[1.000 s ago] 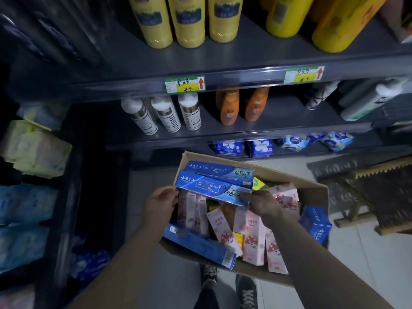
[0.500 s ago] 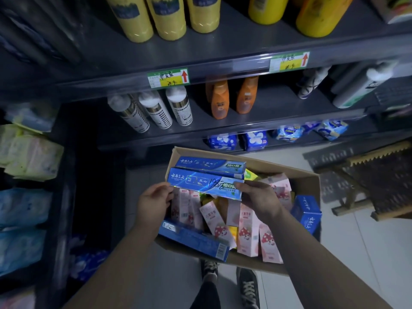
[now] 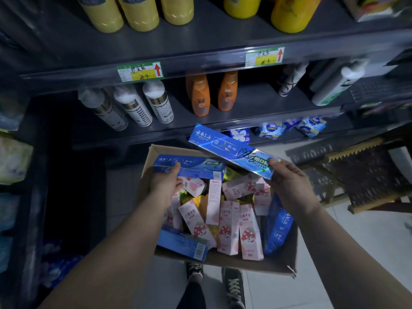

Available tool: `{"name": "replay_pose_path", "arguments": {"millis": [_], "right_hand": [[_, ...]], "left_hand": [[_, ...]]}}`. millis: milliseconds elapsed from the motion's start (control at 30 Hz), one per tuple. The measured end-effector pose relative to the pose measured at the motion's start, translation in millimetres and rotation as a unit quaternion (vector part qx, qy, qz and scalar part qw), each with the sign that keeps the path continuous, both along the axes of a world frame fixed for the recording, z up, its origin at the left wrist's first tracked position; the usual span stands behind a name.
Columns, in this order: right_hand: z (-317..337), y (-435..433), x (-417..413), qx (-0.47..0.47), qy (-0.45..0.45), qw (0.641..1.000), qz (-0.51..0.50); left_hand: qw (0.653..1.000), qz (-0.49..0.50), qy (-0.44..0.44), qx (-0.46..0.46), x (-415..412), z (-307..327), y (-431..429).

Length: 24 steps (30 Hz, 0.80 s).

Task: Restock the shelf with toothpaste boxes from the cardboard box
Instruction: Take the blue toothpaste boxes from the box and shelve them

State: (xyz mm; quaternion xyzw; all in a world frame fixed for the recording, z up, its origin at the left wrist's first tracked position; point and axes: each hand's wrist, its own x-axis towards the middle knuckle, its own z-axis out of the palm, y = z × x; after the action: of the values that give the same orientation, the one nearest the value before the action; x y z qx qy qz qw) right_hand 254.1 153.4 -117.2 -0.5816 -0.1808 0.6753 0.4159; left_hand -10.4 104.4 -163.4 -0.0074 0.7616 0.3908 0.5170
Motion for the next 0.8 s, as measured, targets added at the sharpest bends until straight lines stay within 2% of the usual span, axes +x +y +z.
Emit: {"name": "replay_pose_path", "arguments": {"millis": [300,400,500,667,800], "right_hand": [[-11.4,4.7,-4.2,0.003,-0.013,1.000,0.006],[-10.5,5.9,-4.4,-0.001,-0.011,1.000,0.005],[-2.7,5.8,-6.2,-0.005,-0.007,1.000,0.011],[24.7,2.2,-7.7,0.005,-0.006,0.999,0.032],[58.1,-1.4,-10.8,0.028,0.007,0.997,0.066]], "left_hand": [[0.994,0.064,0.010,-0.085,-4.1,-38.8,30.0],[0.991,0.113,-0.052,-0.048,-3.8,-30.7,28.2],[0.992,0.103,-0.072,-0.010,-4.1,-16.5,21.3],[0.995,0.044,0.022,0.087,-4.3,25.6,-7.6],[0.987,0.049,0.056,0.144,-7.0,73.1,-40.9]]}}
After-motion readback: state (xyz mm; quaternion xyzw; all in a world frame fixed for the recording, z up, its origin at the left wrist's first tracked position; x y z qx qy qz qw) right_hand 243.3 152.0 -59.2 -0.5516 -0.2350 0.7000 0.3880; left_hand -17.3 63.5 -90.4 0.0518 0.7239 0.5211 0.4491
